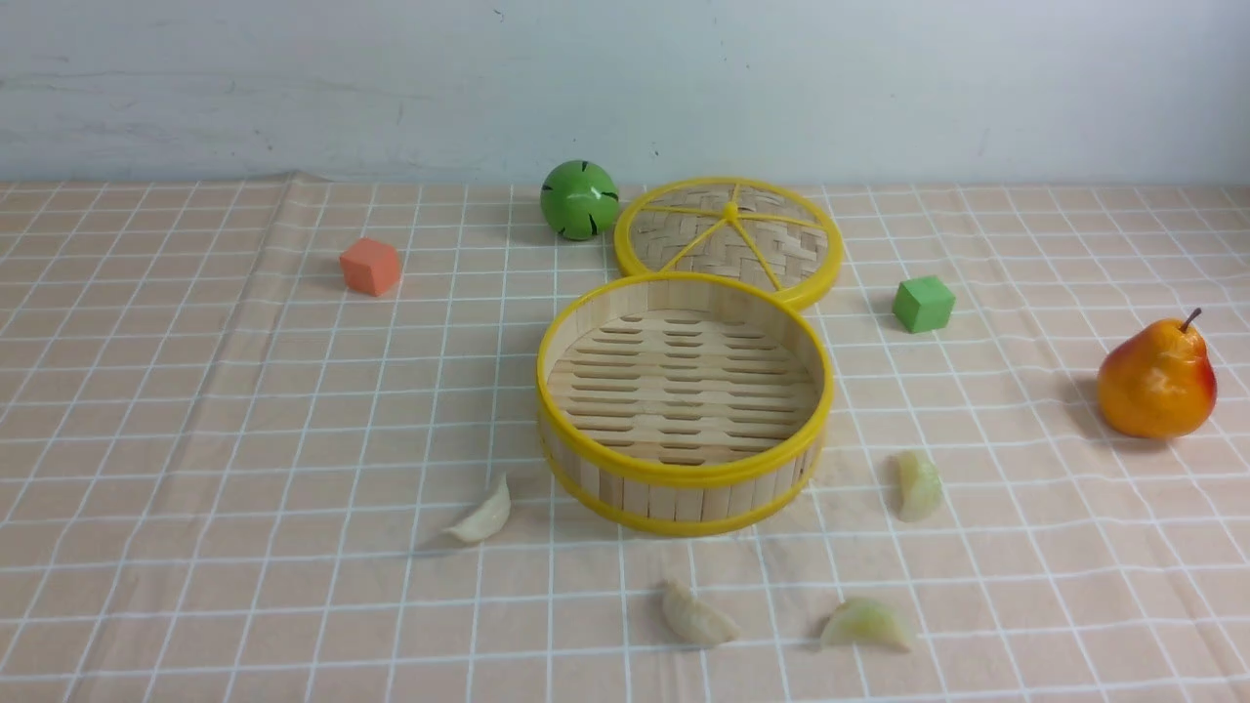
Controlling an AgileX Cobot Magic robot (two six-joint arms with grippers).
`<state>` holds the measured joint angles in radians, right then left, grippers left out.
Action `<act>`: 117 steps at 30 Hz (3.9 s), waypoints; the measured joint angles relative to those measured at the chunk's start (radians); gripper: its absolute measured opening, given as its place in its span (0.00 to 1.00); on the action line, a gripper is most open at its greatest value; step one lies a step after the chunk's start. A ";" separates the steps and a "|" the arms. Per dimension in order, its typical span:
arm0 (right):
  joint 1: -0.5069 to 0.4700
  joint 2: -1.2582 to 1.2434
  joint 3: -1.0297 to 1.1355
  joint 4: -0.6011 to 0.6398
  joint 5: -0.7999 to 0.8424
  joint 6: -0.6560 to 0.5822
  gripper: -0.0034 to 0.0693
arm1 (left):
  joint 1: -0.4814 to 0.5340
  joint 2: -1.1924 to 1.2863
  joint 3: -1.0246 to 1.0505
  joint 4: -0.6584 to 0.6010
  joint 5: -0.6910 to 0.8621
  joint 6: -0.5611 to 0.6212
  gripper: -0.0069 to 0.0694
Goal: Put the dumplings into the steamer on the table with the brown tablecloth.
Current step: 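Reach for and grasp a dumpling on the table with the left gripper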
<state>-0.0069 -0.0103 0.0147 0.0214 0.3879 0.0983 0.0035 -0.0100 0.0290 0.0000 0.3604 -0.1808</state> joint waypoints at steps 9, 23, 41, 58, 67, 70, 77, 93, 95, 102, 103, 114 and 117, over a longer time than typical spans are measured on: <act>0.000 0.000 0.000 0.000 0.000 0.000 0.38 | 0.000 0.000 0.000 0.000 0.000 0.000 0.40; 0.000 0.000 0.000 0.000 0.000 0.000 0.38 | 0.000 0.000 0.000 0.000 0.000 0.000 0.40; 0.000 0.000 0.000 -0.005 0.000 0.000 0.38 | 0.000 0.000 0.000 0.000 0.001 0.000 0.40; 0.000 0.000 0.000 -0.005 0.000 0.000 0.38 | 0.000 0.000 0.000 -0.011 0.000 0.000 0.40; 0.000 0.000 0.000 0.131 0.000 0.005 0.38 | 0.000 0.000 0.000 -0.391 -0.057 -0.029 0.40; 0.000 0.000 0.000 0.336 0.008 0.069 0.38 | 0.000 0.000 0.000 -0.678 -0.070 -0.114 0.40; 0.000 0.000 0.010 0.911 0.023 0.219 0.38 | 0.000 0.000 0.000 -1.118 -0.118 -0.171 0.40; 0.000 0.062 -0.126 0.976 0.009 -0.261 0.26 | 0.000 0.133 -0.320 -0.971 0.082 0.284 0.17; 0.000 0.168 -0.216 0.946 0.028 -0.333 0.13 | 0.000 0.277 -0.436 -0.827 0.177 0.291 0.07; 0.000 0.601 -0.582 0.732 0.355 -0.557 0.02 | -0.001 0.725 -0.762 -0.427 0.572 0.292 0.07; 0.003 0.680 -0.646 0.689 0.425 -0.571 0.02 | -0.013 0.796 -0.810 -0.387 0.619 0.296 0.07; 0.425 1.108 -0.845 0.367 0.676 -0.496 0.04 | -0.402 1.259 -1.080 -0.062 0.700 0.262 0.07; 0.489 1.139 -0.848 0.319 0.675 -0.449 0.04 | -0.444 1.355 -1.138 -0.013 0.700 0.201 0.07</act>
<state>0.4823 1.1290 -0.8335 0.3405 1.0627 -0.3509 -0.4408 1.3451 -1.1089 -0.0135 1.0602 0.0201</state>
